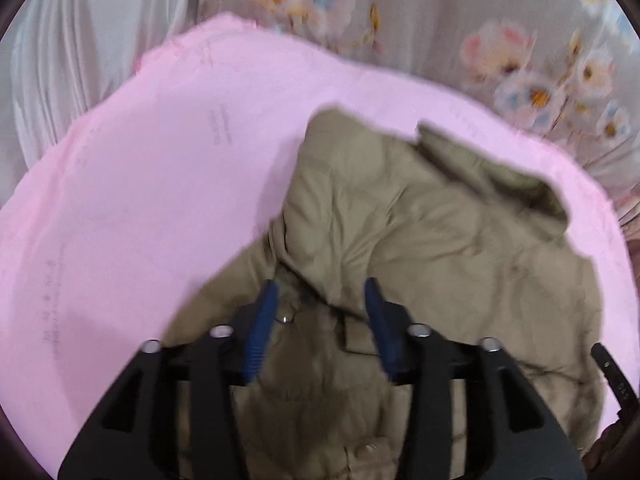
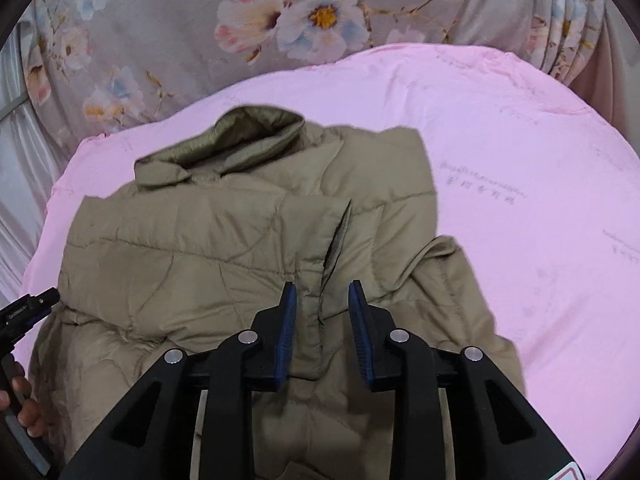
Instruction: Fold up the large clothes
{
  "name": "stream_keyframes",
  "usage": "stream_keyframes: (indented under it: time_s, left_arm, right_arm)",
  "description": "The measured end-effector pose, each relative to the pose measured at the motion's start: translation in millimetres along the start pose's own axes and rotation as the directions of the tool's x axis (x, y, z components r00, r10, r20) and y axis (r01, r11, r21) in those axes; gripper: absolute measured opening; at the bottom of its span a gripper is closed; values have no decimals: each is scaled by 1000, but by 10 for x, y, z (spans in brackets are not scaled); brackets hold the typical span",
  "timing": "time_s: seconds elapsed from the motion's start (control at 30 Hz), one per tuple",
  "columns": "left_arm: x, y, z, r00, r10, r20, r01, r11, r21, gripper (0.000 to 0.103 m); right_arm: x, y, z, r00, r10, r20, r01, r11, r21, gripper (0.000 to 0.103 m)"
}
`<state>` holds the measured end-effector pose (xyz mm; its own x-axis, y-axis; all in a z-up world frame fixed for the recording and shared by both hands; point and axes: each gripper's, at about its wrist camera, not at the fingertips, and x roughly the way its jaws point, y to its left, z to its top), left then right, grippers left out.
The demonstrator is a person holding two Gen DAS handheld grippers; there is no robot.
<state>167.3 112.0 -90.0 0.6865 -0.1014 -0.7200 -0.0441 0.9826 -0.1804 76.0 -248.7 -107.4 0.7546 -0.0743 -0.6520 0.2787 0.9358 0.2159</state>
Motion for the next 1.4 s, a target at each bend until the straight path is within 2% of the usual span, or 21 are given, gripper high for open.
stream_keyframes:
  time_s: [0.1, 0.17, 0.23, 0.27, 0.4, 0.47, 0.53, 0.67, 0.93, 1.1, 1.4]
  left_arm:
    - [-273, -120, 295, 996, -18, 87, 16, 1000, 21, 54]
    - [-265, -267, 480, 993, -56, 108, 53, 998, 38, 55]
    - [-100, -415, 564, 994, -40, 97, 34, 998, 62, 55]
    - [76, -489, 573, 997, -28, 67, 23, 997, 77, 55]
    - [651, -554, 370, 998, 21, -53, -17, 996, 88, 55]
    - [816, -503, 241, 997, 37, -74, -31, 996, 85, 56]
    - [840, -505, 117, 999, 41, -26, -37, 992, 119, 57]
    - [849, -584, 41, 997, 81, 7, -81, 984, 160, 58]
    - [878, -636, 35, 993, 118, 21, -120, 975, 188, 58]
    - [857, -626, 19, 993, 113, 22, -115, 976, 183, 58]
    - [556, -538, -286, 991, 129, 36, -134, 974, 181, 58]
  right_arm:
    - [-154, 168, 244, 998, 55, 45, -54, 998, -13, 28]
    - [-137, 296, 344, 995, 85, 57, -83, 996, -29, 28]
    - [-12, 441, 396, 996, 79, 52, -75, 995, -62, 28]
    - [87, 503, 393, 997, 65, 41, -61, 995, -79, 28]
    - [507, 577, 274, 999, 1, -42, -6, 994, -108, 28]
    - [666, 525, 185, 997, -8, -73, 1, 995, -103, 28]
    - [725, 473, 97, 998, 19, -64, -25, 996, -90, 27]
    - [757, 508, 59, 998, 2, -56, -8, 994, -111, 27]
    - [796, 453, 37, 997, 28, -69, -34, 996, -85, 28]
    - [788, 432, 30, 997, 34, -70, -39, 996, -75, 27]
    - [460, 434, -282, 997, 11, -71, -17, 996, -90, 28]
